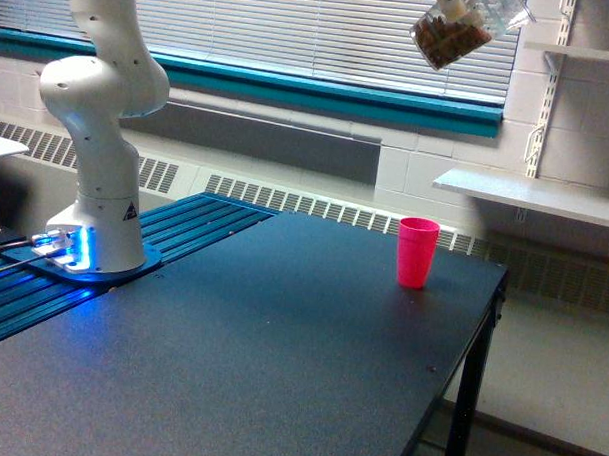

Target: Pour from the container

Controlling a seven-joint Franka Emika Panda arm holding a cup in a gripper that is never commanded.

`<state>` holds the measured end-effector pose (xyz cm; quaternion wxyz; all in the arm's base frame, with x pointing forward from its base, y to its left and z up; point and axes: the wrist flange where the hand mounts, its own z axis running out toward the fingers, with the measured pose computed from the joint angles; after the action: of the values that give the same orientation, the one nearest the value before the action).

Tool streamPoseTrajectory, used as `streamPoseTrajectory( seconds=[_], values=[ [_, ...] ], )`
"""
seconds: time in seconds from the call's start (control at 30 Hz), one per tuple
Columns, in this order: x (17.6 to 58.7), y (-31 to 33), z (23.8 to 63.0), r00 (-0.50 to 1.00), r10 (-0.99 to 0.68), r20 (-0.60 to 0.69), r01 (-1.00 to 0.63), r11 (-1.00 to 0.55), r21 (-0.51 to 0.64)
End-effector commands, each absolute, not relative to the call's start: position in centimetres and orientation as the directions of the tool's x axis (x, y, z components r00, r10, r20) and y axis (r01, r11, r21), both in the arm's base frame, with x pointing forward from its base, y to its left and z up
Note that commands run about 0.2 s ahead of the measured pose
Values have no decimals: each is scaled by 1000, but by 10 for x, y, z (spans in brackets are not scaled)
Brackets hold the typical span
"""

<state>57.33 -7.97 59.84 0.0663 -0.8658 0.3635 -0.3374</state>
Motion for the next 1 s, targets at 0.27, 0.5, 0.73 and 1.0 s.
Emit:
streamPoseTrajectory(
  seconds=[0.27,0.5,0.73,1.0],
  values=[
    [563,-110,611,455,-700,551,-631,-690,-356],
    [566,-84,605,495,-667,556,-608,-723,-327],
    [569,-45,591,548,-625,557,-576,-764,-291],
    [561,-4,578,588,-582,562,-552,-796,-248]
  ],
)
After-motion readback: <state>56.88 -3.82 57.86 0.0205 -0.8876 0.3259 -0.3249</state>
